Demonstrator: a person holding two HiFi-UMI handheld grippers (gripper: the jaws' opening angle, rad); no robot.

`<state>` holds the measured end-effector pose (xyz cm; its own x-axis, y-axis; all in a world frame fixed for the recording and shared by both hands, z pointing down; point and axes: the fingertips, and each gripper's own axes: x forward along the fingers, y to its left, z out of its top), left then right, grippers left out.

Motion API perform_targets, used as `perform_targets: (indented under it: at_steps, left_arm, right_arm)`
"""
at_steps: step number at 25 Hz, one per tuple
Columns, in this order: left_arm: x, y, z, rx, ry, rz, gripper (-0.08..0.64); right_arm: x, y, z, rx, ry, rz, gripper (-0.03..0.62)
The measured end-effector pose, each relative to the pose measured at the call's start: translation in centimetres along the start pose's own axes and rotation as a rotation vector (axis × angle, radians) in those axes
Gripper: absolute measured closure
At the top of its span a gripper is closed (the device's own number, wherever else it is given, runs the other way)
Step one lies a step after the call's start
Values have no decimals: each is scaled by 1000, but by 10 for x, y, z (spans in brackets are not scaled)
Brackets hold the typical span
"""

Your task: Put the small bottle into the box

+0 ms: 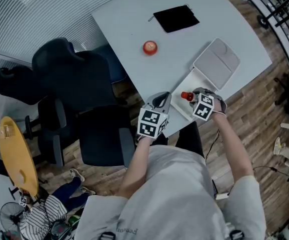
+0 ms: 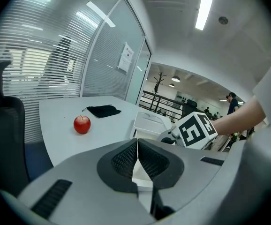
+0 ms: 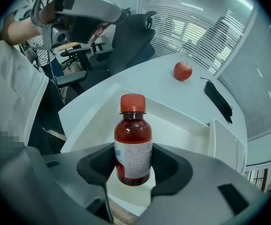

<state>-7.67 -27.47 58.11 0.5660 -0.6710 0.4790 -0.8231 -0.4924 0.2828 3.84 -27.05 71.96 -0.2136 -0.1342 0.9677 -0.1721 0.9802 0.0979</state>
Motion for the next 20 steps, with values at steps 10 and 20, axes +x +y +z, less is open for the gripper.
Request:
perform_targets:
  at_steps: [10,20]
  left_arm:
    - [-7,-1,-11,0,16,-4,531]
    - [-10,-2,-14,6,21,5,531]
  right_arm:
    - [19,10,-10,-78,81,-1,365]
    - [26,19,-18,-91,99,20,364]
